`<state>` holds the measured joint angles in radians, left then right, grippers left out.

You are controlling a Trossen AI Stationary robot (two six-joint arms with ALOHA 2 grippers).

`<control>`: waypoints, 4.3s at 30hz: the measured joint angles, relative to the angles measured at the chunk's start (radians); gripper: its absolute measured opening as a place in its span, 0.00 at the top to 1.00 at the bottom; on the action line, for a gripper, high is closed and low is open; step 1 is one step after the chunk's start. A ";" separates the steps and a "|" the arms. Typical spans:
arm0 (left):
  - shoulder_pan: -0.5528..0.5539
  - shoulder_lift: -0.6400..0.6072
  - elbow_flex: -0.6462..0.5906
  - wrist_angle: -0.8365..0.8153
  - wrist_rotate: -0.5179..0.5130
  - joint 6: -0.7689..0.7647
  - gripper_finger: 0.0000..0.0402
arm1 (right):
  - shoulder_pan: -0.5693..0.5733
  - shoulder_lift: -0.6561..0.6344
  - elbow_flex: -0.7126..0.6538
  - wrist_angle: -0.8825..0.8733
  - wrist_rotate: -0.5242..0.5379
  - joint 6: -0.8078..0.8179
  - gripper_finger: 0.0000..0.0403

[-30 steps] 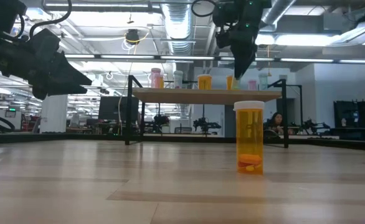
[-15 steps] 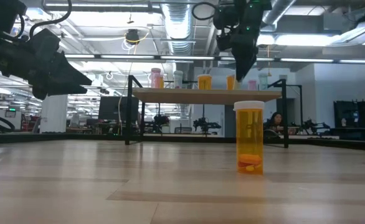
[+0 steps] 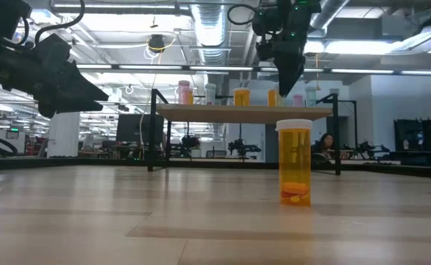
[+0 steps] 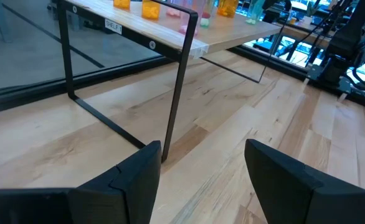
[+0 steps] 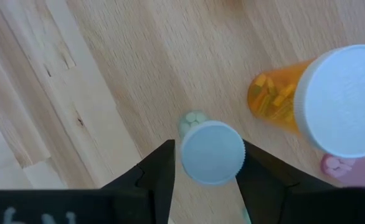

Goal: Pick and place medicine bottles onto shelf by color
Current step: Put the small blue pill bottle on the shelf, then put the small orange pill bottle on the shelf

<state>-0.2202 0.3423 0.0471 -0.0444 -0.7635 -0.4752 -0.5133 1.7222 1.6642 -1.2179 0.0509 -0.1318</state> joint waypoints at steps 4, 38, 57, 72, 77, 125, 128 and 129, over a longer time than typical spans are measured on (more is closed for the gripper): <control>0.000 0.000 0.000 0.000 0.000 0.000 0.45 | 0.000 0.000 0.000 -0.001 0.000 0.000 0.53; 0.000 0.000 0.000 0.000 0.000 0.000 0.45 | 0.024 -0.166 0.002 -0.029 0.030 0.018 0.39; 0.000 0.000 0.000 0.000 0.000 0.000 0.45 | 0.493 -0.770 -0.485 0.539 0.112 0.255 0.39; 0.000 0.000 0.000 0.000 0.000 0.000 0.45 | 0.931 -1.196 -1.052 1.006 0.400 0.227 0.39; 0.000 0.000 0.000 0.000 0.000 0.000 0.45 | 0.972 -1.271 -1.138 1.046 0.513 0.183 0.39; 0.000 0.000 0.000 0.007 -0.001 -0.053 0.45 | 0.764 -1.572 -1.511 0.946 0.588 0.431 0.39; 0.000 0.000 0.000 0.008 0.004 -0.106 0.45 | 0.758 -1.572 -1.511 1.013 0.513 0.339 0.39; 0.000 0.000 0.000 0.009 0.012 -0.134 0.45 | 0.753 -1.572 -1.511 1.040 0.475 0.303 0.39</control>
<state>-0.2201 0.3420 0.0467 -0.0354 -0.7520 -0.6095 0.2400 0.1498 0.1535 -0.1779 0.5260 0.1709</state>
